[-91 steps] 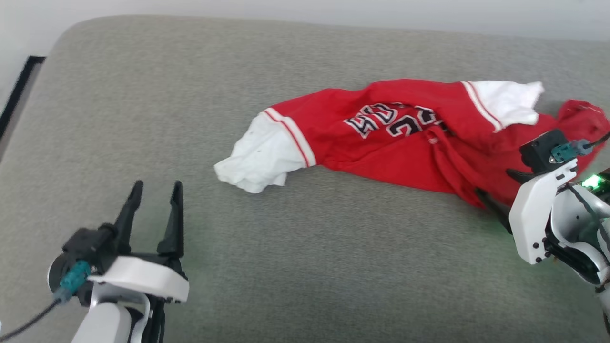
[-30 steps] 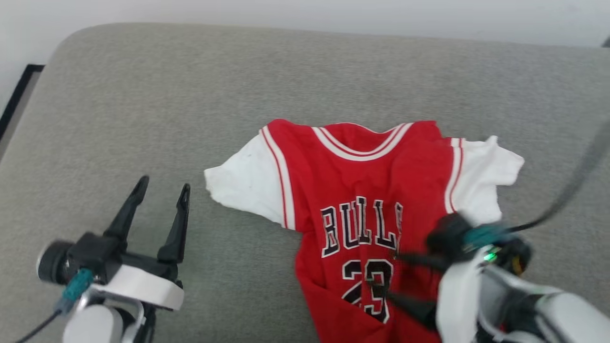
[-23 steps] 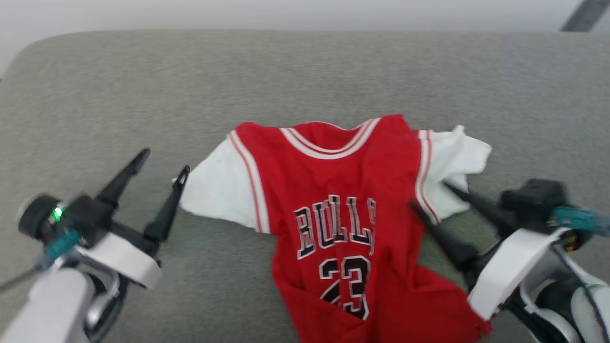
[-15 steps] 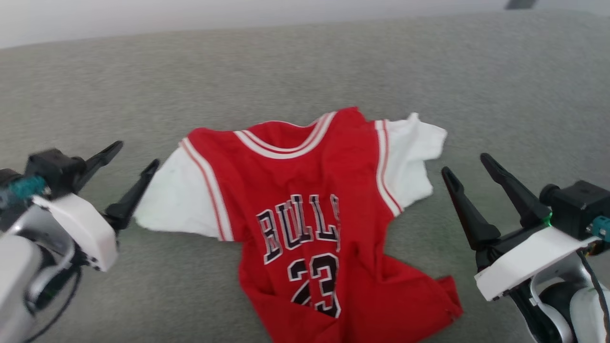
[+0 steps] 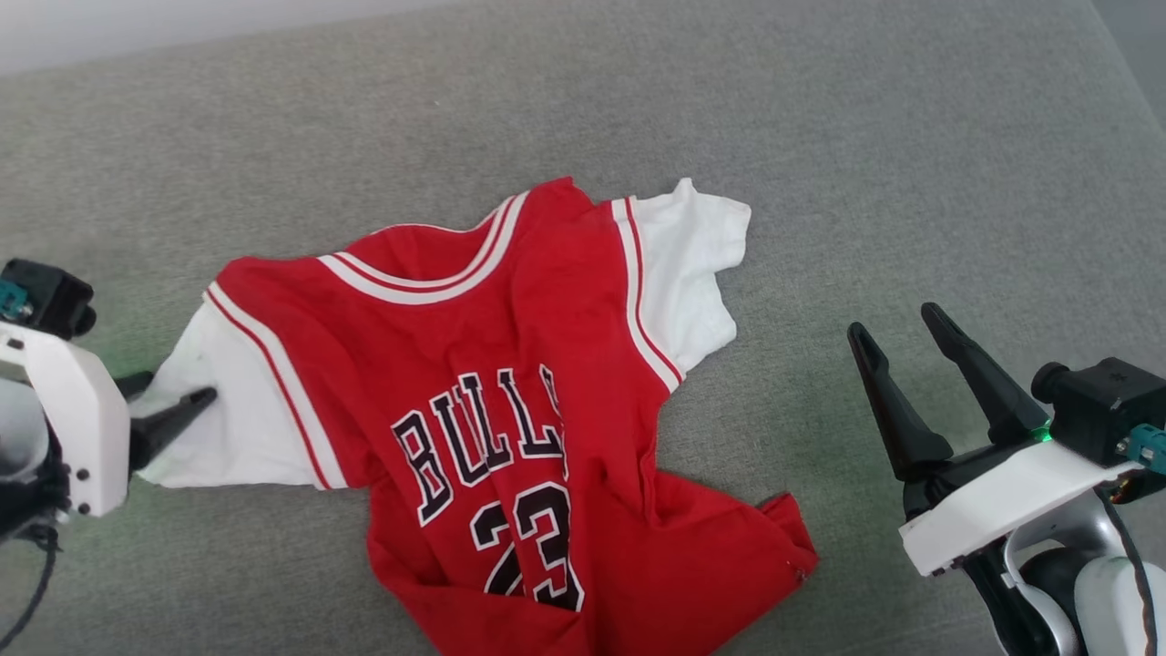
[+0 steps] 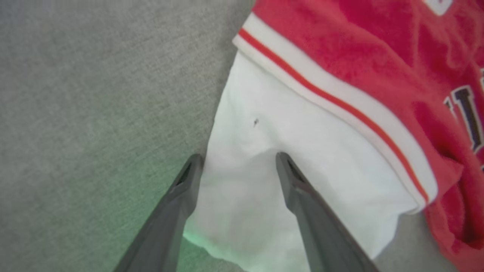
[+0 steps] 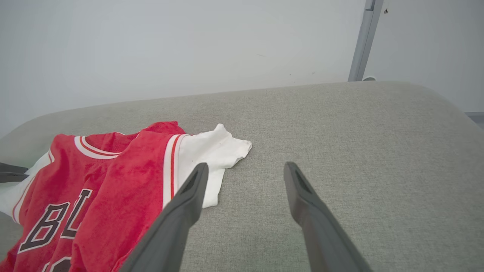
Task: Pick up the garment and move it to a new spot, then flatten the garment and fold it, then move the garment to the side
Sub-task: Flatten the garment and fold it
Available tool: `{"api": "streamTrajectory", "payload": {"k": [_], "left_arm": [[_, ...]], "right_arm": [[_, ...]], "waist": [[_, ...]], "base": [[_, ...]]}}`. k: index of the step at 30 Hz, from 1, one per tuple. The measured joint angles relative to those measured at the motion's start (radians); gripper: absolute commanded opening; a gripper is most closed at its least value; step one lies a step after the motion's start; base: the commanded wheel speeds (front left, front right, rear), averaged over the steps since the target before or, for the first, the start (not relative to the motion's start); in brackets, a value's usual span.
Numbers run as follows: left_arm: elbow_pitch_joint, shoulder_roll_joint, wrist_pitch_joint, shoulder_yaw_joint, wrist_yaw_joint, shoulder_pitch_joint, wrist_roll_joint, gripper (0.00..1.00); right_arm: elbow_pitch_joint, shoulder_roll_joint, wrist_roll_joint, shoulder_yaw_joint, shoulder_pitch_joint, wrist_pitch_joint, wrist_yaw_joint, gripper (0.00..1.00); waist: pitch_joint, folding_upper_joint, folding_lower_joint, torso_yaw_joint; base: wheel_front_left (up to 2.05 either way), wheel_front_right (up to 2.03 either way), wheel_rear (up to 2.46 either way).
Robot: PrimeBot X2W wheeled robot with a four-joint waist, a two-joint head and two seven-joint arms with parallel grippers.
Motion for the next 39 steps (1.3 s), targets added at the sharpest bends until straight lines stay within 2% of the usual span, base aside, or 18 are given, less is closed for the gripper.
{"api": "streamTrajectory", "payload": {"k": [7, 8, 9, 10, 13, 16, 23, 26, 30, 35, 38, 39], "left_arm": [[0.04, 0.001, -0.042, -0.067, 0.0, -0.054, -0.033, 1.0], [0.037, 0.0, -0.043, -0.077, 0.0, -0.059, -0.04, 0.49], [0.035, 0.0, -0.045, -0.087, 0.0, -0.065, -0.047, 0.17], [0.033, 0.001, -0.046, -0.097, 0.001, -0.074, -0.056, 0.0], [0.03, 0.002, -0.063, -0.123, 0.001, -0.09, -0.068, 0.0], [0.025, -0.003, -0.087, -0.15, 0.001, -0.109, -0.085, 0.0], [0.014, -0.023, -0.131, -0.212, 0.0, -0.204, -0.074, 0.0], [0.01, -0.049, -0.157, -0.238, 0.0, -0.245, -0.065, 0.0], [0.008, -0.075, -0.186, -0.285, 0.0, -0.301, -0.057, 0.0], [0.003, -0.092, -0.225, -0.329, -0.002, -0.349, -0.056, 0.0], [0.002, -0.098, -0.243, -0.348, -0.002, -0.366, -0.058, 0.0], [0.003, -0.101, -0.244, -0.354, -0.002, -0.37, -0.059, 0.0]], "right_arm": [[0.0, 0.0, 0.001, -0.004, -0.007, 0.0, 0.0, 1.0], [0.0, -0.001, 0.001, -0.003, -0.007, 0.006, 0.0, 1.0], [-0.001, -0.005, 0.001, 0.0, -0.01, 0.015, 0.0, 1.0], [-0.001, -0.012, 0.001, 0.007, -0.018, 0.026, 0.0, 1.0], [0.004, -0.053, 0.017, 0.049, -0.065, 0.079, 0.0, 1.0], [0.034, -0.125, 0.044, 0.118, -0.148, 0.161, 0.0, 1.0], [0.204, -0.3, 0.156, 0.341, -0.487, 0.346, 0.0, 1.0], [0.309, -0.329, 0.219, 0.411, -0.634, 0.387, 0.0, 1.0], [0.445, -0.337, 0.29, 0.494, -0.79, 0.429, 0.0, 1.0], [0.567, -0.359, 0.31, 0.655, -0.908, 0.483, 0.0, 1.0], [0.615, -0.365, 0.366, 0.719, -0.952, 0.51, 0.0, 1.0], [0.623, -0.369, 0.387, 0.739, -0.963, 0.516, 0.0, 0.95]], "waist": [[0.03, 0.0, 0.0, -0.014], [0.031, 0.0, -0.0001, -0.012], [0.033, 0.0, 0.0, -0.01], [0.036, 0.0, -0.0001, -0.007], [0.042, 0.0, 0.0, -0.001], [0.052, 0.0, 0.0, 0.006], [0.099, 0.0, 0.0, 0.039], [0.12, 0.0, 0.0, 0.065], [0.151, 0.0, 0.0, 0.101], [0.179, 0.0001, -0.0001, 0.137], [0.188, 0.0, 0.0, 0.15], [0.189, 0.0001, 0.0, 0.153]], "base": [[0.0, 0.0, 0.0], [0.0, 0.0, 0.0], [0.0, 0.0, 0.0], [0.0, 0.0, 0.0], [0.0, 0.0, 0.0], [0.0, 0.0, 0.0], [0.0, 0.0, 0.0], [0.0, 0.0, 0.0], [0.0, 0.0, 0.0], [0.0, 0.0, 0.0], [0.0, 0.0, 0.0], [0.0, 0.0, 0.0]]}}
